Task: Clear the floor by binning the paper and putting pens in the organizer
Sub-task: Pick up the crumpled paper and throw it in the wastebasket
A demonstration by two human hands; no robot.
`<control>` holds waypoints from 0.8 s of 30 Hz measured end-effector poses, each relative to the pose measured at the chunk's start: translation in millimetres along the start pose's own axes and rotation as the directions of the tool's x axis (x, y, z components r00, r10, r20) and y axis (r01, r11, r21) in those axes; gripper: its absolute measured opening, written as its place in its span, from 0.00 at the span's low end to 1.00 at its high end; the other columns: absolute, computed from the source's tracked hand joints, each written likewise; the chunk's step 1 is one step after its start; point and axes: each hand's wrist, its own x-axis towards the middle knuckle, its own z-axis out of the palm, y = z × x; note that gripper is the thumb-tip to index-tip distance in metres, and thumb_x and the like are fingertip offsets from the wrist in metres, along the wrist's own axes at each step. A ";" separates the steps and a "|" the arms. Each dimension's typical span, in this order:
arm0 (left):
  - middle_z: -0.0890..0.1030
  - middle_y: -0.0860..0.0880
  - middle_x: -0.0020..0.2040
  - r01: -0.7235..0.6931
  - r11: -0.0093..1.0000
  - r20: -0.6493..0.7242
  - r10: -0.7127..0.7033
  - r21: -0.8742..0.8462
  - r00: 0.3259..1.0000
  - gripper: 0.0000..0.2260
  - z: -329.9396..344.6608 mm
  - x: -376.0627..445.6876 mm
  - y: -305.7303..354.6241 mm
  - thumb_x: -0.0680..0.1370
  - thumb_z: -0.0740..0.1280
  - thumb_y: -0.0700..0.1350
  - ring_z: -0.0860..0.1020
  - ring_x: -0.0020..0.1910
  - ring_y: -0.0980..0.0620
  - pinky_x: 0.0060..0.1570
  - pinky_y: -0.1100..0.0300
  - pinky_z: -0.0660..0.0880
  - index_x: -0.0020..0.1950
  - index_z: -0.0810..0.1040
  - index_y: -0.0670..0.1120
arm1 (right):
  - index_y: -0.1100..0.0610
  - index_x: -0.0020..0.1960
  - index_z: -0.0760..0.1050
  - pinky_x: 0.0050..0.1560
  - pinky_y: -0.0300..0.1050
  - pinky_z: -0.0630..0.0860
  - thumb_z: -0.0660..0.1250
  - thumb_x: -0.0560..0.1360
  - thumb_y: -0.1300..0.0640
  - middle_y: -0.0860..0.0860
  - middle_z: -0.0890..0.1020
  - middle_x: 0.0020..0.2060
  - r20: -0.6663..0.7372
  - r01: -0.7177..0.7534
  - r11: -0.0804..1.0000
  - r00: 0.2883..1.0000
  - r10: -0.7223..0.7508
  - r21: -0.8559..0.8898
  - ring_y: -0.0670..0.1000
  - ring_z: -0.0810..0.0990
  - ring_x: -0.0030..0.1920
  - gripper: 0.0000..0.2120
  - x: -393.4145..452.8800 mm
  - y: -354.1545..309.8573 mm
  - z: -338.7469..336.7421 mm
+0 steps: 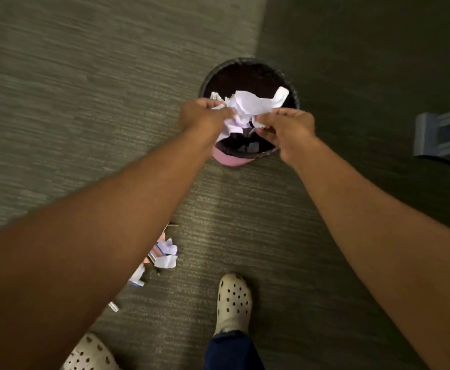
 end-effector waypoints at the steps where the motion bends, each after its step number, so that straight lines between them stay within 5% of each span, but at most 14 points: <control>1: 0.84 0.46 0.40 0.041 0.999 0.022 -0.041 0.001 0.999 0.09 8.6 5.6 3.5 0.72 0.80 0.42 0.83 0.30 0.50 0.32 0.56 0.82 0.41 0.79 0.46 | 0.68 0.55 0.79 0.34 0.40 0.83 0.76 0.71 0.74 0.62 0.84 0.46 -0.014 -0.028 1.000 1.000 0.028 -0.012 0.54 0.85 0.37 0.14 10.3 -2.2 -1.8; 3: 0.83 0.45 0.48 0.135 0.989 0.109 -0.127 -0.064 0.986 0.10 20.6 10.1 10.5 0.79 0.73 0.49 0.84 0.36 0.49 0.31 0.52 0.84 0.52 0.80 0.44 | 0.66 0.53 0.79 0.34 0.44 0.84 0.75 0.73 0.72 0.60 0.83 0.45 -0.006 -0.073 0.996 0.997 0.073 -0.043 0.55 0.84 0.39 0.11 22.8 -8.0 -4.2; 6: 0.75 0.48 0.62 0.219 0.974 0.222 -0.201 -0.063 0.954 0.24 22.5 13.1 16.4 0.83 0.62 0.59 0.81 0.48 0.44 0.36 0.44 0.85 0.75 0.70 0.48 | 0.65 0.60 0.80 0.34 0.51 0.85 0.74 0.75 0.66 0.58 0.79 0.50 -0.009 -0.116 0.985 0.993 0.116 -0.129 0.60 0.85 0.44 0.13 27.0 -14.9 -6.3; 8: 0.72 0.45 0.70 0.254 0.963 0.261 -0.224 -0.085 0.939 0.27 18.2 11.8 16.7 0.84 0.58 0.61 0.80 0.47 0.42 0.37 0.41 0.85 0.79 0.65 0.48 | 0.63 0.59 0.77 0.31 0.52 0.84 0.73 0.77 0.64 0.57 0.76 0.49 -0.023 -0.124 0.980 0.992 0.122 -0.158 0.63 0.83 0.44 0.13 30.0 -13.7 -9.7; 11: 0.67 0.44 0.79 0.267 0.958 0.290 -0.229 -0.099 0.929 0.30 2.1 8.1 10.2 0.84 0.54 0.63 0.73 0.70 0.37 0.46 0.38 0.84 0.81 0.64 0.47 | 0.60 0.62 0.75 0.33 0.53 0.85 0.70 0.78 0.62 0.55 0.76 0.49 -0.075 -0.150 0.976 0.987 0.140 -0.159 0.62 0.81 0.48 0.13 32.8 -2.4 -17.2; 13: 0.73 0.44 0.75 0.215 0.971 0.289 -0.176 -0.107 0.941 0.27 -17.4 3.4 -2.6 0.85 0.54 0.61 0.73 0.72 0.41 0.54 0.38 0.83 0.78 0.69 0.46 | 0.58 0.56 0.80 0.36 0.52 0.86 0.67 0.80 0.62 0.54 0.80 0.51 -0.084 -0.109 0.980 0.992 0.096 -0.167 0.58 0.83 0.49 0.06 25.4 12.1 -13.8; 17: 0.86 0.49 0.49 0.048 0.999 0.157 -0.044 -0.020 0.987 0.10 -82.2 -11.4 -52.0 0.83 0.64 0.49 0.83 0.54 0.51 0.49 0.46 0.85 0.57 0.83 0.47 | 0.56 0.47 0.81 0.37 0.48 0.86 0.68 0.80 0.61 0.53 0.84 0.42 -0.038 -0.055 0.962 0.998 0.047 -0.268 0.48 0.83 0.34 0.05 -2.1 71.7 3.1; 21: 0.84 0.46 0.47 0.040 0.991 0.055 -0.047 0.126 0.997 0.06 -170.6 -26.6 -125.5 0.81 0.67 0.43 0.80 0.50 0.53 0.49 0.48 0.84 0.49 0.83 0.50 | 0.55 0.42 0.81 0.32 0.44 0.83 0.70 0.78 0.64 0.50 0.83 0.35 0.104 0.028 0.880 0.994 0.024 -0.474 0.46 0.81 0.31 0.08 -33.7 162.1 31.9; 24: 0.84 0.42 0.48 0.097 0.952 -0.051 -0.086 0.290 0.995 0.06 -238.3 -39.7 -194.2 0.80 0.68 0.40 0.80 0.46 0.50 0.48 0.50 0.83 0.53 0.85 0.46 | 0.53 0.41 0.81 0.35 0.46 0.83 0.72 0.76 0.65 0.47 0.83 0.36 0.276 0.156 0.748 0.960 0.038 -0.646 0.48 0.82 0.37 0.08 -56.9 237.8 59.9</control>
